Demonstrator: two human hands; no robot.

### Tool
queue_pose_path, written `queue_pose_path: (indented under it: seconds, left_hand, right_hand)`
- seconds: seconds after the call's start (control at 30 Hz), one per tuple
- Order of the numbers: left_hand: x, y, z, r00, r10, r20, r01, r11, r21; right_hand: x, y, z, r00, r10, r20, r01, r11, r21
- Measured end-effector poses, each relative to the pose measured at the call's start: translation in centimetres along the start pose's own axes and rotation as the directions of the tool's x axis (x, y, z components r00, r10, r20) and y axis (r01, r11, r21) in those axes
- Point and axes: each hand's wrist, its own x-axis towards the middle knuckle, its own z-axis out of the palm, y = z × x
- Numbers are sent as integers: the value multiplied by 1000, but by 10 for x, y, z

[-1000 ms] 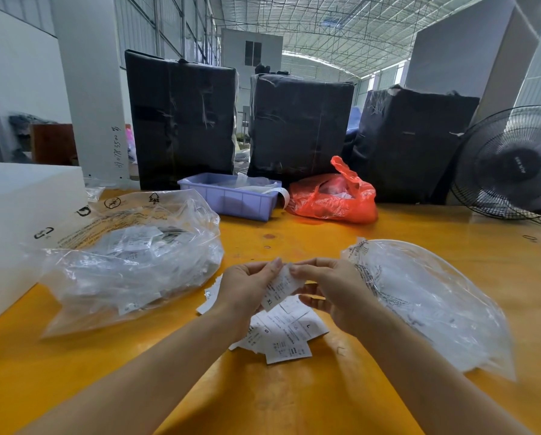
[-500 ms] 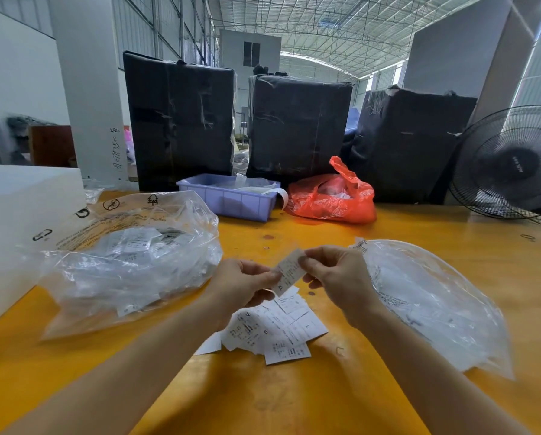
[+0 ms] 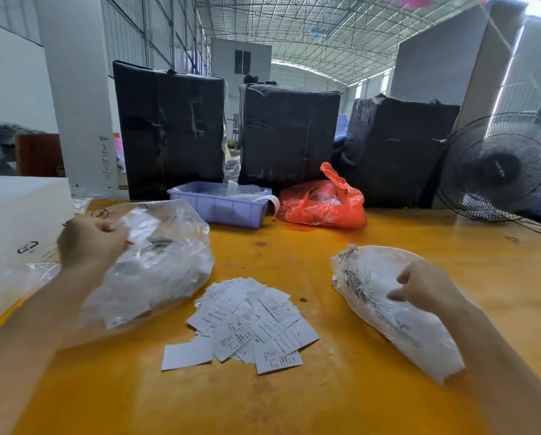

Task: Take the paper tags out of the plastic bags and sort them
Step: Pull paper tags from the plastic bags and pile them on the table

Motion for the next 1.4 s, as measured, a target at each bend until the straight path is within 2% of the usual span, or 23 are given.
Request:
queue_pose_path:
  seconds: [0.07, 0.13, 0.23, 0.33, 0.47, 0.53, 0.57, 0.67, 0.73, 0.8, 0.87, 0.9, 0.93, 0.97, 1.03, 1.1, 1.27, 1.33, 1.4]
  left_hand:
    - [8, -13, -6, 1000, 7, 0, -7, 988, 155]
    - [6, -17, -8, 997, -11, 74, -11, 957, 290]
    - [0, -18, -4, 992, 16, 127, -64, 921, 383]
    - [-2, -16, 1, 997, 38, 66, -63, 900, 431]
    - [-5, -11, 2, 992, 123, -1, -105, 858, 503]
    - [-6, -7, 2, 985, 172, -33, -130, 846, 518]
    - [-8, -3, 3, 977, 208, -41, -158, 845, 511]
    - [-15, 12, 5, 950, 306, -65, -239, 843, 483]
    - [-24, 25, 10, 935, 350, -60, -287, 844, 453]
    - [-36, 39, 19, 914, 406, 4, -377, 846, 378]
    - [-54, 53, 28, 884, 450, 123, -464, 876, 133]
    - [-66, 60, 32, 872, 437, 219, -437, 898, -49]
    - [-78, 68, 34, 843, 398, 362, -347, 916, -201]
    - [-91, 76, 36, 785, 352, 510, -218, 927, -305]
    - [-109, 84, 43, 666, 272, 695, -2, 932, -363]
    - [-120, 84, 49, 634, 228, 739, 93, 926, -365]
    - [-122, 69, 57, 729, 176, 661, 131, 913, -387]
    - [-119, 65, 58, 722, 160, 673, 165, 905, -393]
    - [-115, 63, 59, 705, 156, 692, 193, 897, -398]
  right_hand:
    - [-2, 3, 7, 997, -3, 74, 4, 1000, -14]
    - [-4, 4, 13, 1000, -4, 24, 3, 999, 45]
    - [0, 7, 18, 996, 24, -92, -12, 992, 124]
    - [4, 12, 17, 977, 66, -201, -36, 988, 154]
    - [10, 12, 18, 970, 42, -238, 8, 979, 206]
    - [10, 9, 15, 971, 38, -237, 42, 945, 324]
    - [10, 7, 13, 975, 46, -220, 59, 891, 449]
    - [6, -2, 2, 990, 75, -121, 57, 566, 822]
    - [1, -11, -6, 994, 82, -71, 31, 410, 911]
    - [-9, -23, -12, 999, 21, -32, 25, 272, 962]
    - [-20, -40, -14, 992, -123, 9, 9, 143, 990]
    - [-26, -50, -13, 978, -205, 29, -6, 113, 994]
    - [-31, -60, -9, 958, -283, 44, -12, 115, 993]
    - [-37, -70, -4, 935, -350, 56, -6, 142, 990]
    - [-48, -90, 8, 890, -447, 87, 14, 217, 976]
    - [-58, -105, 20, 853, -509, 120, 26, 271, 962]
    - [-68, -115, 35, 821, -552, 148, 62, 343, 937]
    - [-66, -114, 36, 830, -530, 175, -5, 308, 951]
    - [-63, -114, 37, 856, -477, 199, -101, 224, 969]
